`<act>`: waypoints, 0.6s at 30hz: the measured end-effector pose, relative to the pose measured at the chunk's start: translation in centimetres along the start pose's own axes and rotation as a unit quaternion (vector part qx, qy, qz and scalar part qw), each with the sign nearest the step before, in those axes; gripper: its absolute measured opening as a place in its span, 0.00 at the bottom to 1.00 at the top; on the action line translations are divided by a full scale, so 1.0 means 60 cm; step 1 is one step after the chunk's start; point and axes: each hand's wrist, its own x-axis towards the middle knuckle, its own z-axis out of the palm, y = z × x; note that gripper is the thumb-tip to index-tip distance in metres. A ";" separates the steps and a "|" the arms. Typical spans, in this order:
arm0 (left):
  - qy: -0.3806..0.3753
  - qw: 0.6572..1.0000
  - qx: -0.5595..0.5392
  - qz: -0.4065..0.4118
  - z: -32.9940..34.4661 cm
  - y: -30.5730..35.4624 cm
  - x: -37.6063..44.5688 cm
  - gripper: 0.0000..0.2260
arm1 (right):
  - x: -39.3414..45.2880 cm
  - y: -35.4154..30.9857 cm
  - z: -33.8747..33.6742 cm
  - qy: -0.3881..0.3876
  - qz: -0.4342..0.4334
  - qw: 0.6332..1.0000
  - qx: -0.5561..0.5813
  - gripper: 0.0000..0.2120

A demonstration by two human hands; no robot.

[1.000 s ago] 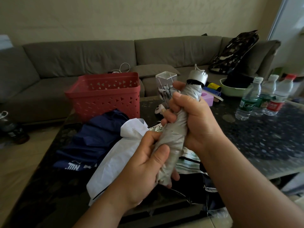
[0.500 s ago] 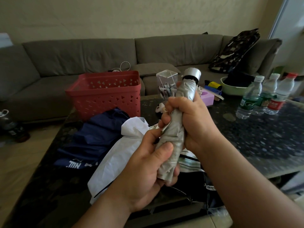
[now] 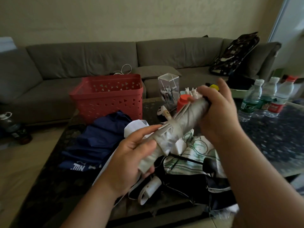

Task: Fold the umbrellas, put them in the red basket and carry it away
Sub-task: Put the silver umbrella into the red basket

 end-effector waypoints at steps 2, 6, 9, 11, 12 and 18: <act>-0.017 0.998 -0.046 -0.040 -0.025 0.018 0.001 0.20 | -0.004 -0.024 -0.008 -0.073 -0.035 0.992 -0.099 0.22; 0.104 0.990 -0.075 -0.060 -0.041 0.040 0.008 0.08 | -0.031 -0.014 0.010 -0.149 0.001 0.973 -0.175 0.15; 0.308 0.931 -0.172 -0.096 -0.057 0.051 0.024 0.18 | -0.037 0.020 0.020 -0.156 0.012 0.947 -0.279 0.10; 0.408 0.877 -0.240 -0.088 -0.081 0.070 0.042 0.19 | -0.026 0.054 0.020 -0.146 0.057 0.951 -0.265 0.07; 0.428 0.860 -0.264 -0.087 -0.093 0.082 0.052 0.19 | -0.017 0.067 0.022 -0.123 0.088 0.962 -0.225 0.07; 0.328 0.905 -0.211 -0.172 -0.167 0.171 0.109 0.06 | 0.061 0.109 0.094 -0.002 0.215 0.973 -0.082 0.04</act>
